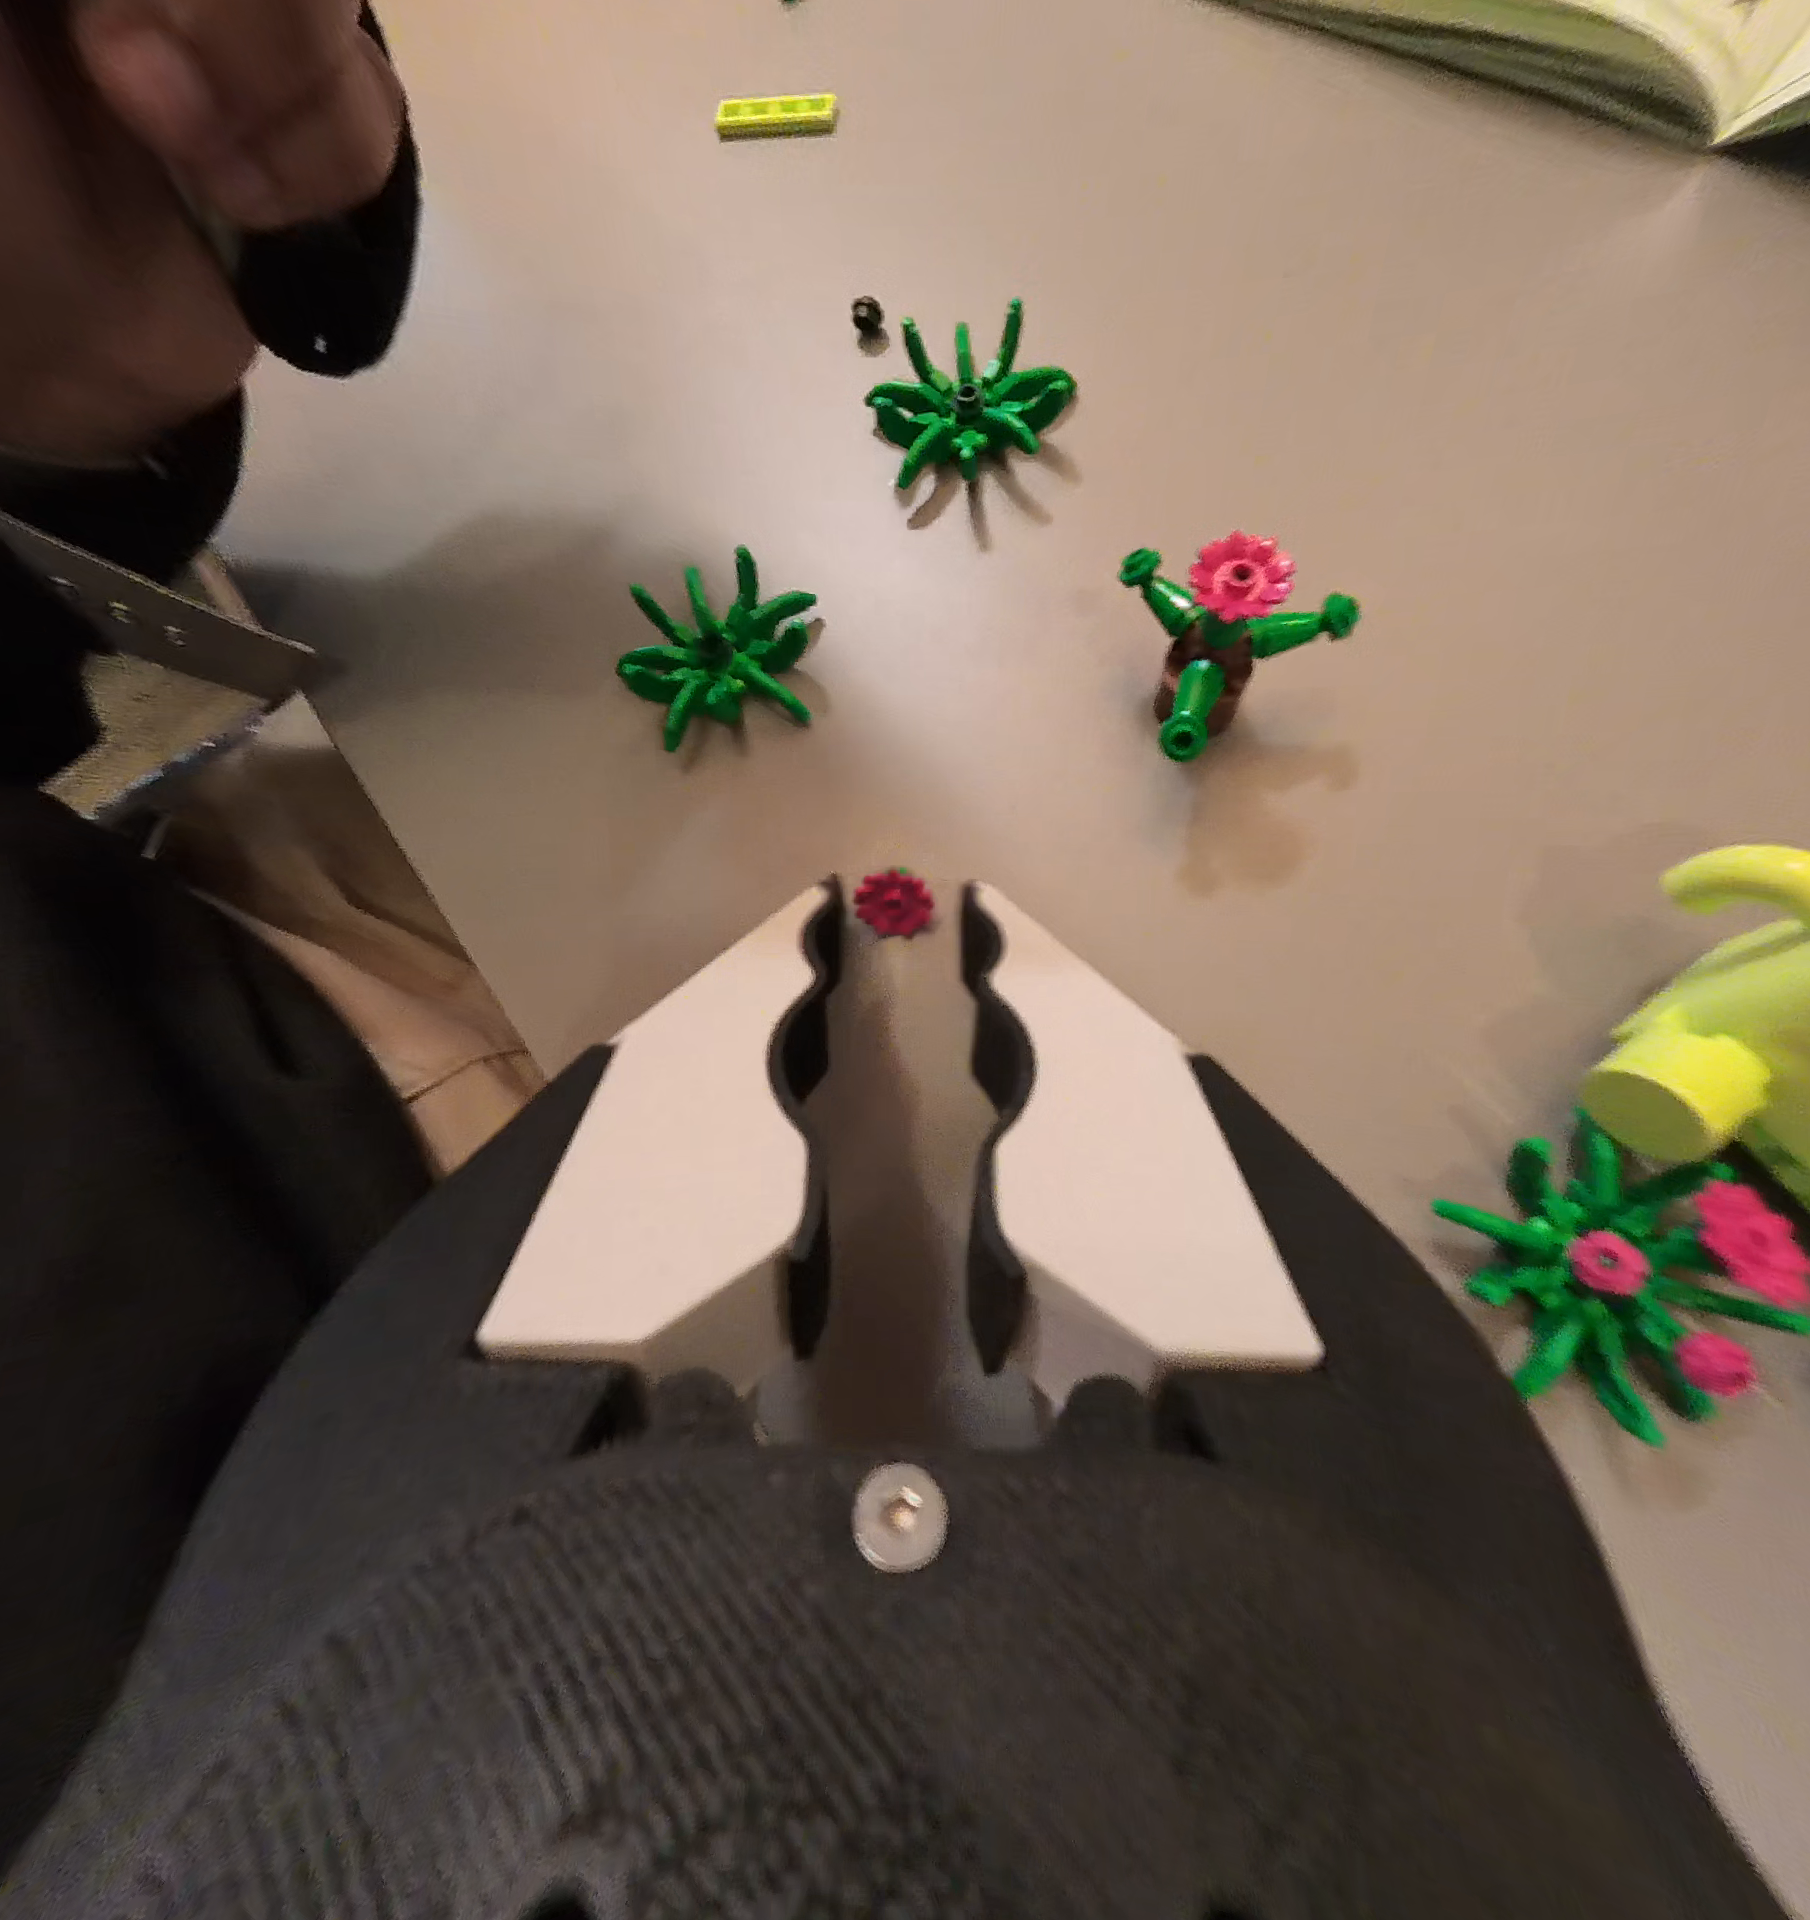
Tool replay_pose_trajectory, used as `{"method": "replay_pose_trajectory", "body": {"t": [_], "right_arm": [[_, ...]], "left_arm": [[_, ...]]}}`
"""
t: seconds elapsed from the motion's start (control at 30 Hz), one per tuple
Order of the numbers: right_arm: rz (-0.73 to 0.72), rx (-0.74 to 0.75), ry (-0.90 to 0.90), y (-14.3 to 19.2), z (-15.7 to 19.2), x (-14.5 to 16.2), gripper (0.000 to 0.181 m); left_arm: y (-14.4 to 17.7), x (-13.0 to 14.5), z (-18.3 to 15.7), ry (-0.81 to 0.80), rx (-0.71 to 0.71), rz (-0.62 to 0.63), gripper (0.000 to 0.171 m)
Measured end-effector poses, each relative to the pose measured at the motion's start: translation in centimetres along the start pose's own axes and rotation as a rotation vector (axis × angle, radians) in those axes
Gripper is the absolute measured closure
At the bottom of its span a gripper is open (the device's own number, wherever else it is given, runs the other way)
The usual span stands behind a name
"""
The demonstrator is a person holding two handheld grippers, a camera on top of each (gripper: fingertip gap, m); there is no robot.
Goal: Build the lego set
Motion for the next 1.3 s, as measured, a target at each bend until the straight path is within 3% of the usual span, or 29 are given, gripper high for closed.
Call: {"method": "replay_pose_trajectory", "body": {"t": [0.1, 0.3, 0.47, 0.57, 0.63, 0.7, 0.87, 1.3], "right_arm": [[0.002, 0.039, 0.038, 0.7, -0.1, 0.0, 0.147], [-0.019, 0.135, 0.224, 2.0, 1.3, -1.1, 0.154], [0.117, 0.186, 0.363, 1.0, 1.3, -1.3, 0.155], [0.197, 0.131, 0.334, 0.1, 1.0, -1.0, 0.155], [0.226, 0.114, 0.326, -0.2, 0.7, -0.9, 0.168], [0.226, 0.117, 0.326, -0.1, 0.4, -1.1, 0.168], [0.019, 0.122, 0.233, 0.1, -0.4, -2.3, 0.168], [-0.015, 0.22, 0.144, 2.9, 0.0, 2.1, 0.168]], "left_arm": [[0.1, 0.0, 0.2, 0.003, -0.002, -0.002, 0.166], [0.1, 0.1, 0.4, 0.008, -0.002, 0.002, 0.167], [-0.1, 0.4, 0.5, 0.009, -0.003, 0.012, 0.167], [0.0, 0.3, 0.5, 0.009, -0.004, 0.009, 0.167], [0.1, 0.3, 0.5, 0.005, -0.007, 0.009, 0.166], [0.1, 0.3, 0.6, 0.002, -0.011, 0.011, 0.167], [0.2, 0.5, 1.0, 0.017, -0.008, 0.011, 0.167], [0.1, 0.7, 1.1, 0.03, -0.005, 0.017, 0.167]]}}
Point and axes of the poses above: each gripper's, where its closed fingertips meet, y back along the fingers, x out of its underside, z = x × y across the jaws, the point moved 4 cm from there along y, back along the fingers, and after that the axes turned 7 degrees about y, right-handed, at the moved point
